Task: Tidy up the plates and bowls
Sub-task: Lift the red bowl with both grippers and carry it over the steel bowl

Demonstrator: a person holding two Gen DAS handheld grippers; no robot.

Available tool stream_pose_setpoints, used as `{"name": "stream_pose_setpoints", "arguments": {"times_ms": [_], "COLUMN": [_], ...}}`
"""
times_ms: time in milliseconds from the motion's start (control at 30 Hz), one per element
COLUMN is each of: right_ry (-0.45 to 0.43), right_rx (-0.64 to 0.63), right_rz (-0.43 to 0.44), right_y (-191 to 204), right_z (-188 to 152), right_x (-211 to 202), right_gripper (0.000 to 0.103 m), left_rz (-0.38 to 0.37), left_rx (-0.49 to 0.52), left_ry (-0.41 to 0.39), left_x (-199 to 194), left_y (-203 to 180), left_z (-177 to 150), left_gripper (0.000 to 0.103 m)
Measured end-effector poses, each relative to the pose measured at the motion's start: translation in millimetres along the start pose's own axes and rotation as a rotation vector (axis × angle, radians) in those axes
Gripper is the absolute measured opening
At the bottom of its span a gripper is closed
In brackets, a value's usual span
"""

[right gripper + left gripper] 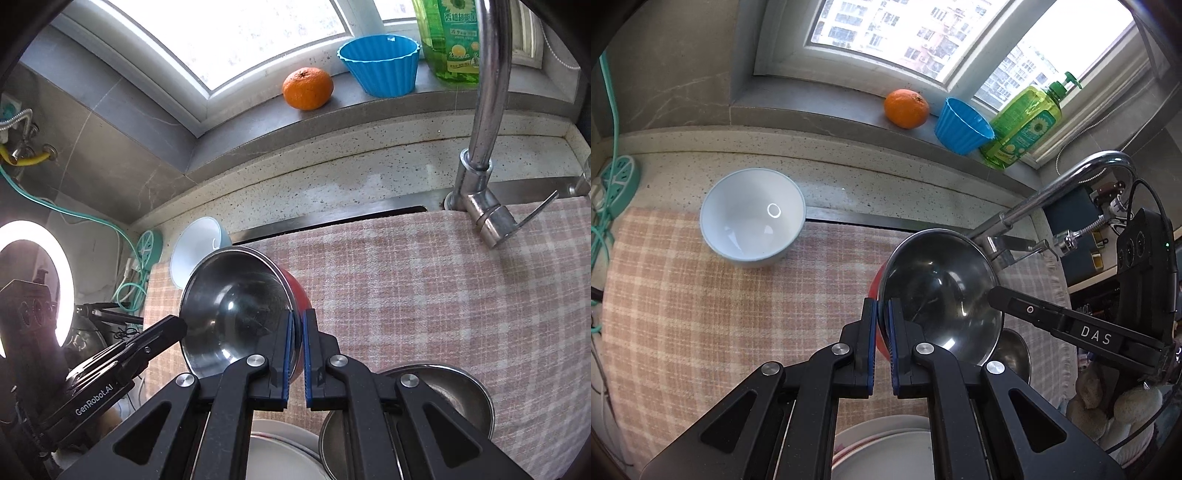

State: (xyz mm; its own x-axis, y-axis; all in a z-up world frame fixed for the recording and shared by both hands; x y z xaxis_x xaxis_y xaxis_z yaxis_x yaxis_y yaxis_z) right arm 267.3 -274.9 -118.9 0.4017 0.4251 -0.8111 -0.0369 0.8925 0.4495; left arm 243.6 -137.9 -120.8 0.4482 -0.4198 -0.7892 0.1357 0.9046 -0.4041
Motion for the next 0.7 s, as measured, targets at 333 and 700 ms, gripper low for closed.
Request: {"name": "stream_pose_setpoints", "arguments": {"times_ms": [333, 700], "right_ry": [-0.022, -0.034], "right_rx": [0.014, 0.065], "right_rz": [-0.017, -0.046], "right_y": [-22, -58], "right_z": [-22, -46], "right_x": [-31, -56], "right_gripper": [0.005, 0.005], "left_rz": [-0.049, -0.091], "left_rx": [0.057, 0.112], "left_ry": [0.006, 0.048], "left_x": [-11, -2], "left_y": [-38, -76], "left_z": [-16, -41], "left_gripper": [0.004, 0.005]}}
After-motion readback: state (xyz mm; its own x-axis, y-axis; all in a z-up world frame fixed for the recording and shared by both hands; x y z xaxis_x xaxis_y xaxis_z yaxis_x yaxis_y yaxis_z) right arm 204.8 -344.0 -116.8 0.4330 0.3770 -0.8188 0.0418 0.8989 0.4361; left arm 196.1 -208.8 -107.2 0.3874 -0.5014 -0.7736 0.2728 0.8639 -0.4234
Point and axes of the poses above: each gripper's, at about its wrist camera, not at the fingertips, and x roughly the way its jaws point, y to its left, z to its top, the point moved 10 cm from there along x, roughly the way its jaws point, and after that the axes turned 5 degrees about -y, right-handed, at the moved point
